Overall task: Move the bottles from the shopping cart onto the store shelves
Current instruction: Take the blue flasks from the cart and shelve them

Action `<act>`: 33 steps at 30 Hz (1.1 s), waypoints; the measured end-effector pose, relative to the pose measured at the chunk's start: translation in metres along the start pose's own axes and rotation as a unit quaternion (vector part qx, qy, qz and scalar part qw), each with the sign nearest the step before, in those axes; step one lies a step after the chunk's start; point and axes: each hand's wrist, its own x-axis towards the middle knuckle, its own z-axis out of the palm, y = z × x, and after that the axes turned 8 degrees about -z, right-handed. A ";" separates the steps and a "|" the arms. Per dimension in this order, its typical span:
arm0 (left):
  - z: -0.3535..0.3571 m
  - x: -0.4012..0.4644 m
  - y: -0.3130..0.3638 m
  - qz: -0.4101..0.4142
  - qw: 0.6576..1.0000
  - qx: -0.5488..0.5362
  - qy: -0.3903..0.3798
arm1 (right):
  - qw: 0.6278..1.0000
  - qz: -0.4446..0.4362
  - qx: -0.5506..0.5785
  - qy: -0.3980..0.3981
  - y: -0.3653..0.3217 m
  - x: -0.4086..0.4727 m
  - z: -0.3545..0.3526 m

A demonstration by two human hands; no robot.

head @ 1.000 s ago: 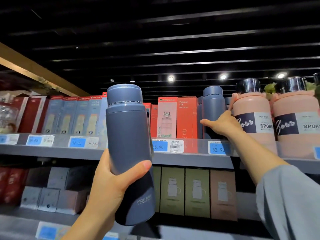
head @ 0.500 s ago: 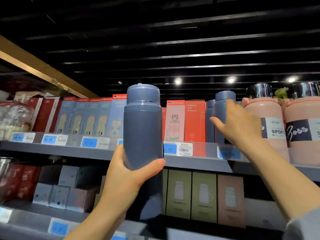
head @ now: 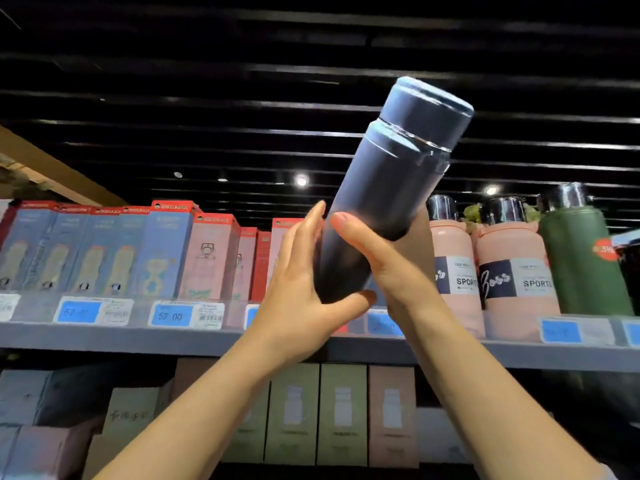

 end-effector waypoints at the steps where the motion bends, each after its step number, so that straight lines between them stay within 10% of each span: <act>1: -0.003 -0.008 -0.011 -0.004 1.000 0.018 0.011 | 1.000 -0.007 -0.023 0.017 0.002 0.004 -0.001; 10: -0.041 -0.083 -0.147 -0.056 0.895 0.442 0.023 | 0.987 0.048 -0.155 0.021 0.055 0.041 0.031; 23: -0.037 -0.083 -0.154 -0.062 0.884 0.462 0.030 | 0.894 0.302 -0.310 -0.114 0.132 0.042 0.031; 33: -0.040 -0.083 -0.152 -0.039 0.884 0.464 0.043 | 0.818 0.276 -0.484 -0.141 0.127 0.040 0.031</act>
